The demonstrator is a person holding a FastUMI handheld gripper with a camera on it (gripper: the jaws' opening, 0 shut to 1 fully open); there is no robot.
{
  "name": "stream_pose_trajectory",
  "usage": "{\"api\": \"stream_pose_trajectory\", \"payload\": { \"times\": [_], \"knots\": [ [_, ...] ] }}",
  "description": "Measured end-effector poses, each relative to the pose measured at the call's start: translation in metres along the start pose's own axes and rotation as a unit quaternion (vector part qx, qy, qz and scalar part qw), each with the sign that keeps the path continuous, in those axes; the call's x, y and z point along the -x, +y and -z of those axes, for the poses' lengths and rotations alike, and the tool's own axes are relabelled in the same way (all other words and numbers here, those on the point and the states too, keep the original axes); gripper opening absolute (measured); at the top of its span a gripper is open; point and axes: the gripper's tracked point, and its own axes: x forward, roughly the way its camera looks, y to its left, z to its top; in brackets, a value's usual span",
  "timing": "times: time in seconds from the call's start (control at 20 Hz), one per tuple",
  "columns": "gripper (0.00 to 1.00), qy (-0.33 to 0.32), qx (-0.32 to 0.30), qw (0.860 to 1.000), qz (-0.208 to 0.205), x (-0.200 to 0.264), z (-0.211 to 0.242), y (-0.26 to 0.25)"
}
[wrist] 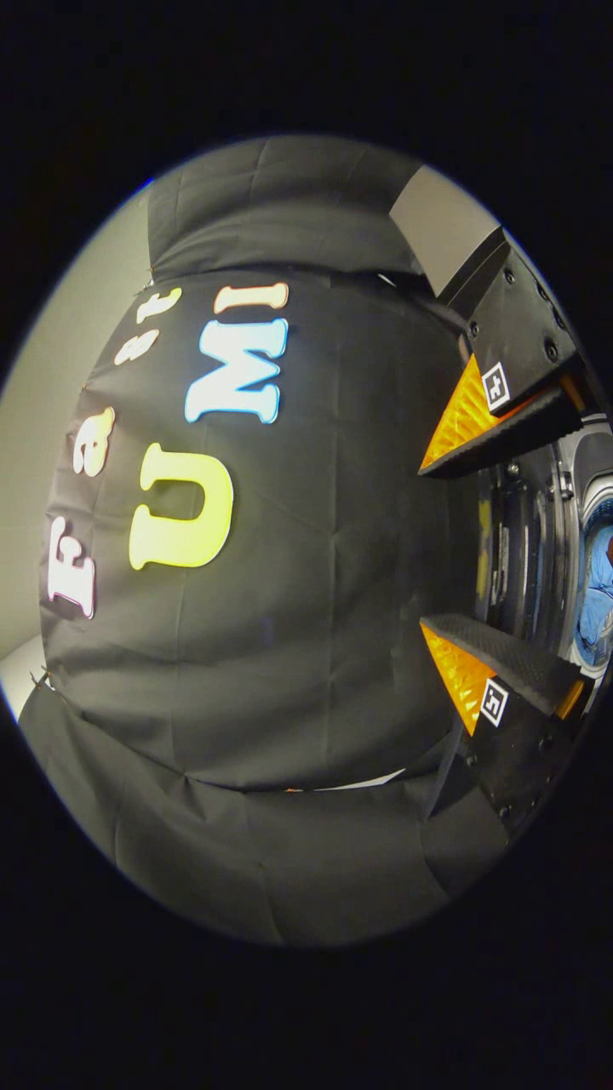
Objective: Put the clothes into the washing machine and then close the washing machine lid.
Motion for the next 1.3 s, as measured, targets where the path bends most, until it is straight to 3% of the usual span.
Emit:
{"api": "stream_pose_trajectory", "payload": {
  "times": [0.4, 1.3],
  "knots": [
    [0.98, 0.007, -0.03, 1.0, 0.006, -0.004, 0.01, 0.003],
    [0.98, -0.024, -0.045, 0.999, 0.018, 0.075, 0.036, 0.004]
  ]
}}
